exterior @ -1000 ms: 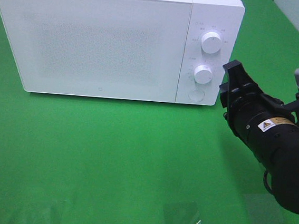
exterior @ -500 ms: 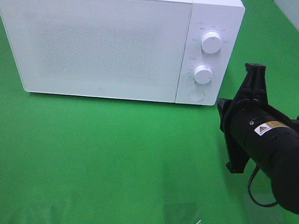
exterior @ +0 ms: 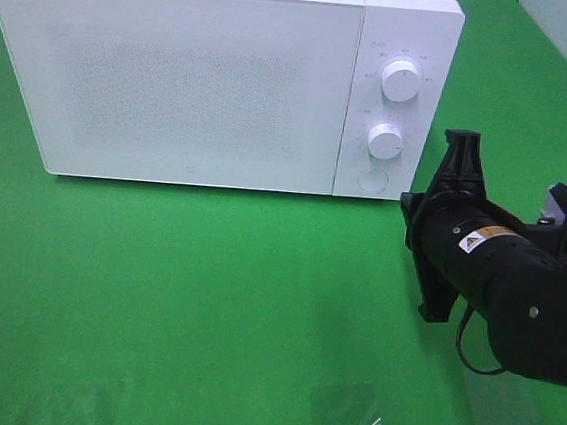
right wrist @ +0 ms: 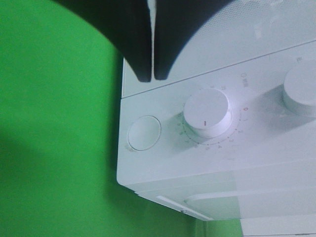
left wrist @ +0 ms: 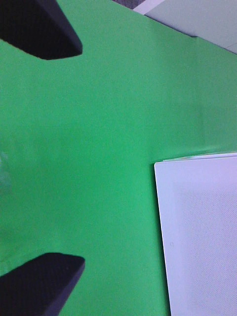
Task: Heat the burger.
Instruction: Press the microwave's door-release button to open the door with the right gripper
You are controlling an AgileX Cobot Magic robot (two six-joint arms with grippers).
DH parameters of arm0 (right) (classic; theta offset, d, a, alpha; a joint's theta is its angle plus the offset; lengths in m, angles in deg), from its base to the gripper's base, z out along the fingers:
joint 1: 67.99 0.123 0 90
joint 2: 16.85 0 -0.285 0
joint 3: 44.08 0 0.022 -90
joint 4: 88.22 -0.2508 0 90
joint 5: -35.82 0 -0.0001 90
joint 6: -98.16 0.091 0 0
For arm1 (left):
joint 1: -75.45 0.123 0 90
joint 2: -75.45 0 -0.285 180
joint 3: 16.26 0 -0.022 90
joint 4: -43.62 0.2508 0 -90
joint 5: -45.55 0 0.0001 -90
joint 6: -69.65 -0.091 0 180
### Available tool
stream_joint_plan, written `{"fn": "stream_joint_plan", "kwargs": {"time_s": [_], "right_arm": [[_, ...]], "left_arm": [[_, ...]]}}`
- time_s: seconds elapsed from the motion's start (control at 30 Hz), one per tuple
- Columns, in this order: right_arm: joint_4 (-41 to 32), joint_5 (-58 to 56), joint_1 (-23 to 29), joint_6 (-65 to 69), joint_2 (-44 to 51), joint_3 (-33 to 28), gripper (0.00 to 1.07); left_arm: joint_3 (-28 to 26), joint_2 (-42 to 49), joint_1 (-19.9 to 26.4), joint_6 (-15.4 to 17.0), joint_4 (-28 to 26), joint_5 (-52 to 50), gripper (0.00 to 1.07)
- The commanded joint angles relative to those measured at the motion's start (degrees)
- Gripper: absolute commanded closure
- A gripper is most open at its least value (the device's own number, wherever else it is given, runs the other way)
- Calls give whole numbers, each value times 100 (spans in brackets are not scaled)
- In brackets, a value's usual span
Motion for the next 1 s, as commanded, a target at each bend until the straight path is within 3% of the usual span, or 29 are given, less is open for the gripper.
{"fn": "stream_joint_plan", "kwargs": {"time_s": [0.03,0.53,1.0], "right_arm": [[315,-103,-143,138,-126,149,107],[917,-435,-733,407,-934,940,107],[1049,-705,-871,447,-1507,1558,107]], "left_arm": [[17,126,0,34,-29,0,7],[17,126,0,34,-29,0,7],[17,126,0,34,-23,0,7]]}}
